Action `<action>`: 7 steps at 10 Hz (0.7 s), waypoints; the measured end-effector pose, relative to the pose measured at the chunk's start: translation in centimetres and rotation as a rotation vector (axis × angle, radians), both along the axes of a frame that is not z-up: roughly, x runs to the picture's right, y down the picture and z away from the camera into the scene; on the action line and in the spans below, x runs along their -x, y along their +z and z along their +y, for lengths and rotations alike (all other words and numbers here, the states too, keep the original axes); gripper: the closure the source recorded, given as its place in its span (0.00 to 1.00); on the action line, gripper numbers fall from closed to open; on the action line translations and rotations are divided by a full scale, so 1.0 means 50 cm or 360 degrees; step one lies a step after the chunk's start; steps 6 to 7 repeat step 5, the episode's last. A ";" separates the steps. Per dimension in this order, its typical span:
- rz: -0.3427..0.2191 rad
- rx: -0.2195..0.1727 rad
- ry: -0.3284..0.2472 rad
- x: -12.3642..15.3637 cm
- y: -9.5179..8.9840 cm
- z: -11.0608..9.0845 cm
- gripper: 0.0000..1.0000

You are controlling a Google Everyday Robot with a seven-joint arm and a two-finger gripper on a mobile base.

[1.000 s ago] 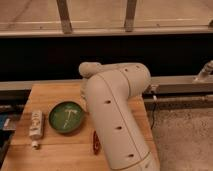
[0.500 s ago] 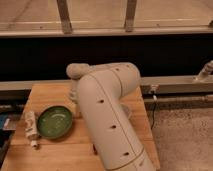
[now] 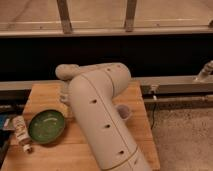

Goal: Push the ceramic bowl across the table

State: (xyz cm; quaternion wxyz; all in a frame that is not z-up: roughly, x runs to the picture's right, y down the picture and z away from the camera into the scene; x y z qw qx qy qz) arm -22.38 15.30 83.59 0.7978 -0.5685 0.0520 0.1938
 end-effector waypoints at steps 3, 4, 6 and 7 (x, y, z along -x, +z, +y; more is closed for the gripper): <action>0.0116 -0.0171 0.0109 -0.050 -0.014 -0.075 1.00; 0.0164 -0.0224 0.0159 -0.081 -0.012 -0.113 1.00; 0.0199 -0.0251 0.0185 -0.108 -0.008 -0.135 1.00; 0.0199 -0.0251 0.0185 -0.108 -0.008 -0.135 1.00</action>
